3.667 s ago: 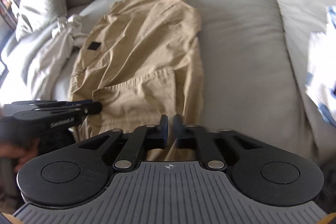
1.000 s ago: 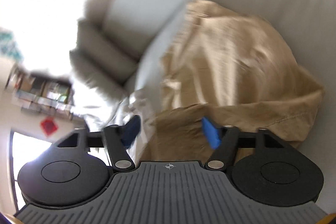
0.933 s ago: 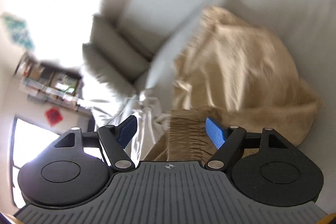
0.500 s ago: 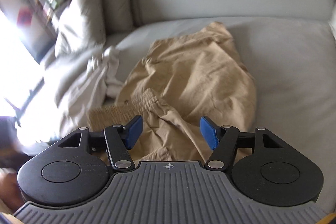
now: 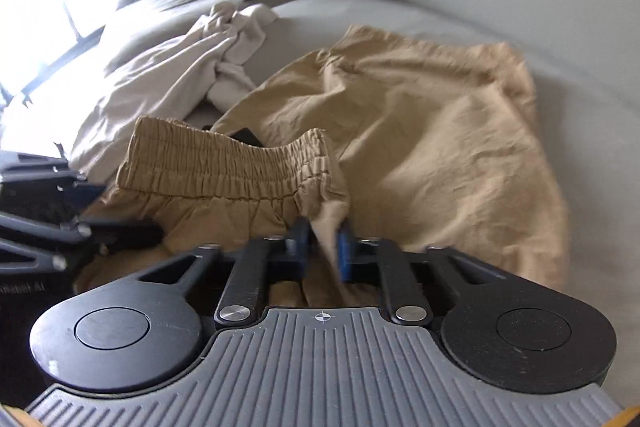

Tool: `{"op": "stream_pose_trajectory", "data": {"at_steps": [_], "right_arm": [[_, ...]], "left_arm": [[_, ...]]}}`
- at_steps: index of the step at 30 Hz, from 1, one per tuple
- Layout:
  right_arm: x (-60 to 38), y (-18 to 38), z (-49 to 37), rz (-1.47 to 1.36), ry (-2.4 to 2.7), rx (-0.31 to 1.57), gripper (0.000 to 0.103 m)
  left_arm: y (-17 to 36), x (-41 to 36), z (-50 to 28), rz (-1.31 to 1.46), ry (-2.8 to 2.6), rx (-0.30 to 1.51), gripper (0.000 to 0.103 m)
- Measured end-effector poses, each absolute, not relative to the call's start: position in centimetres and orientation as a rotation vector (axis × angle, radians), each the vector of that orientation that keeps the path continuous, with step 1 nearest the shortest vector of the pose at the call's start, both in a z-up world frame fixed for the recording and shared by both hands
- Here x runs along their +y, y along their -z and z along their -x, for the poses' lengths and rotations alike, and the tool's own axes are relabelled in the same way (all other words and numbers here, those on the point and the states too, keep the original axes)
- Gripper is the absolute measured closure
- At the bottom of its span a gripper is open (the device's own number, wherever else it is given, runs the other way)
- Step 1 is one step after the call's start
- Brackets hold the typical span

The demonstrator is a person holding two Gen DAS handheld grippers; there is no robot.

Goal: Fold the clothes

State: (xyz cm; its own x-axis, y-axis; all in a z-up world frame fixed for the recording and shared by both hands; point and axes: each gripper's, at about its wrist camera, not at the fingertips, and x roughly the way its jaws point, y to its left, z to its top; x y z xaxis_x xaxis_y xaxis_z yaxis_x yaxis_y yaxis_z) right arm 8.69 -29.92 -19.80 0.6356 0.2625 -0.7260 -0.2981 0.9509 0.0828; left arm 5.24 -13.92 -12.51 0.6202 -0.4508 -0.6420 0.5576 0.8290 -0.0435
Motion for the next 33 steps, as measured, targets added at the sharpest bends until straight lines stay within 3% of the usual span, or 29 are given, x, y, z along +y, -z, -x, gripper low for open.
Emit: {"op": "stream_pose_trajectory", "data": {"at_steps": [8, 16, 22, 23, 25, 27, 29, 30, 32, 33], "right_arm": [[-32.6, 15.1, 1.4, -0.141, -0.149, 0.595, 0.099], [-33.7, 14.3, 1.4, -0.255, 0.029, 0.514, 0.100], [-33.7, 16.7, -5.5, -0.273, 0.077, 0.609, 0.100], [-33.5, 17.4, -6.6, -0.259, 0.084, 0.645, 0.100], [-33.1, 19.5, -8.5, -0.231, 0.101, 0.736, 0.100], [-33.0, 21.3, -9.8, -0.212, 0.121, 0.804, 0.098], [-32.9, 22.1, -10.3, -0.195, 0.123, 0.833, 0.086], [-33.1, 21.7, -10.1, -0.191, 0.121, 0.825, 0.082], [-33.7, 19.9, -9.0, -0.200, 0.132, 0.788, 0.045], [-34.2, 18.8, -7.9, -0.215, 0.129, 0.742, 0.042]], "left_arm": [[9.3, -14.4, -2.1, -0.212, 0.713, 0.496, 0.084], [8.8, -17.0, -9.4, -0.094, 0.701, 0.600, 0.085], [12.7, -18.3, -13.1, -0.075, 0.581, 0.777, 0.084], [13.5, -18.3, -13.5, -0.069, 0.551, 0.813, 0.082], [15.3, -18.3, -14.1, -0.041, 0.499, 0.871, 0.068], [15.9, -17.9, -13.9, -0.009, 0.493, 0.863, 0.067], [14.9, -17.0, -13.2, 0.041, 0.478, 0.863, 0.065], [14.1, -16.2, -12.6, 0.058, 0.457, 0.848, 0.058], [12.0, -14.5, -10.8, 0.062, 0.392, 0.752, 0.059], [11.1, -13.8, -9.9, 0.057, 0.380, 0.698, 0.061]]}}
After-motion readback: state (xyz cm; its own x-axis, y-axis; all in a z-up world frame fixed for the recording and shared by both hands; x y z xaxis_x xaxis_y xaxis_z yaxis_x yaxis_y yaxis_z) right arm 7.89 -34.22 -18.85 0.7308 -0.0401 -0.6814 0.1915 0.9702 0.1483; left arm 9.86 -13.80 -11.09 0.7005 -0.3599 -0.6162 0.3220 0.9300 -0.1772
